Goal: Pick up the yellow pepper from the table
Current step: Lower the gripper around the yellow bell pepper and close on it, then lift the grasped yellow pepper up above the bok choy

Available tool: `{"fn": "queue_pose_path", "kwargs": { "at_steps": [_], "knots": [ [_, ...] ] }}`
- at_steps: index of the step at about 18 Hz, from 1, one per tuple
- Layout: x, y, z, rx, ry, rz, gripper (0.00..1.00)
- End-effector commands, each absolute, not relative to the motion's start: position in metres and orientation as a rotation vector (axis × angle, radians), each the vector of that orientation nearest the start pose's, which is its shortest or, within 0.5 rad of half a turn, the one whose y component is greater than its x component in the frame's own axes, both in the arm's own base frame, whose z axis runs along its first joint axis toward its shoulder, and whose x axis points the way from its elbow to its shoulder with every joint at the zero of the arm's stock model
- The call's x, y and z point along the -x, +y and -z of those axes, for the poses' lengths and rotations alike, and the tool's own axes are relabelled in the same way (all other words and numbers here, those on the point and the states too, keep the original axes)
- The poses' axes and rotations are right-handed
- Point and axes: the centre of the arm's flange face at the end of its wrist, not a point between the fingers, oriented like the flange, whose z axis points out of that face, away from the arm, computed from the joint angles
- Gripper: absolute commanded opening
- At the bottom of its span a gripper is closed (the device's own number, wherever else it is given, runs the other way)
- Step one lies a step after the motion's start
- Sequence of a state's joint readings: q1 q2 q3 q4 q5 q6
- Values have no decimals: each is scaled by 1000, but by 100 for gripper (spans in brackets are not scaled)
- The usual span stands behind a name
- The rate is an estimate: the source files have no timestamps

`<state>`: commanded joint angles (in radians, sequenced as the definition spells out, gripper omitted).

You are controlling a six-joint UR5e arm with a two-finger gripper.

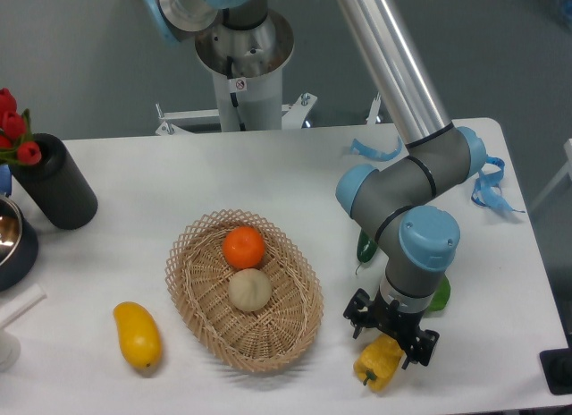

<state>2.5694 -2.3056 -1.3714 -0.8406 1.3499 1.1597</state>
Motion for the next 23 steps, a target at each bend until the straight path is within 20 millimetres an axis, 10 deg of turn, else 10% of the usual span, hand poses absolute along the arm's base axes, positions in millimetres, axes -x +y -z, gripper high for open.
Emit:
{"fn": "queue_pose_path", "kwargs": {
  "at_steps": [7,12,23],
  "knots": [
    [538,531,-203,2842,261,-98,32],
    [545,533,-231,2815,275,-159,28],
    [532,473,-385,2725,426,-408,28]
  ]
}}
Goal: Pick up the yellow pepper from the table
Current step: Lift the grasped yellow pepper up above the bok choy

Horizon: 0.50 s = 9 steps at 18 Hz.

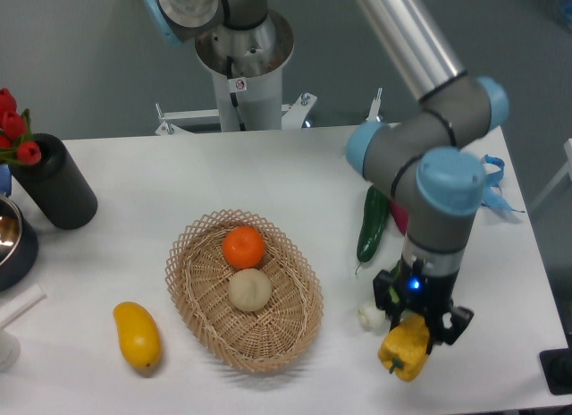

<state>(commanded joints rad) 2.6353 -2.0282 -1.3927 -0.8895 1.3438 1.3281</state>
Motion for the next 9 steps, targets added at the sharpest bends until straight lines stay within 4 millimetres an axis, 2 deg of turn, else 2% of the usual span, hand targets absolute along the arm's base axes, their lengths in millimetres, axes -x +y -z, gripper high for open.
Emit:
{"fn": "queue_pose_path", "kwargs": {
  "at_steps": [3,7,9],
  "knots": [
    [519,450,-410,2756,494,-349,27],
    [488,419,-463,2766,539,-269,28],
    [482,413,-470,2776,532,-229,28]
  ]
}}
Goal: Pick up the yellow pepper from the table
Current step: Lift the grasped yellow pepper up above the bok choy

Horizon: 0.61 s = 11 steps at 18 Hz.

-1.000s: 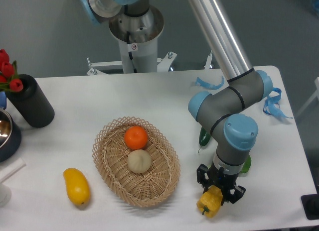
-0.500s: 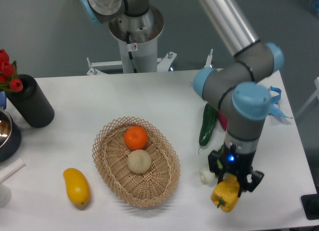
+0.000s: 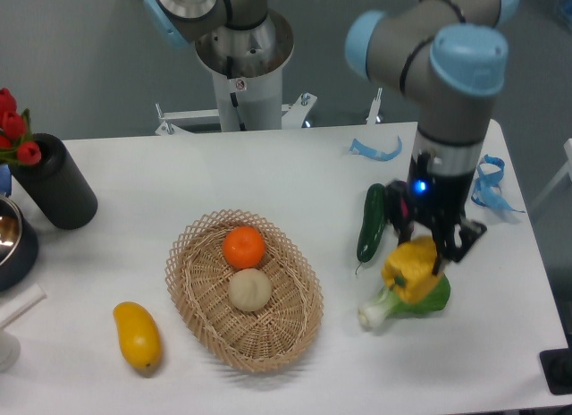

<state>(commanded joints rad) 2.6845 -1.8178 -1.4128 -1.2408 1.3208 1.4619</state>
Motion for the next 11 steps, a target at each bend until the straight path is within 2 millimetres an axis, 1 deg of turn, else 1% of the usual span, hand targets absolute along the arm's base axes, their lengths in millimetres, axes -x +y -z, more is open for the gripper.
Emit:
{"fn": "queue_pose_path", "kwargs": {
  "at_steps": [3,5,6,11],
  "knots": [
    [482,397,-469,2796,534,-176,28],
    [476,386,-471,2799,559,-158,28],
    [477,379,-466,2803,565,-149,28],
    [476,378,-466,2801,564,-144,28]
  ]
}}
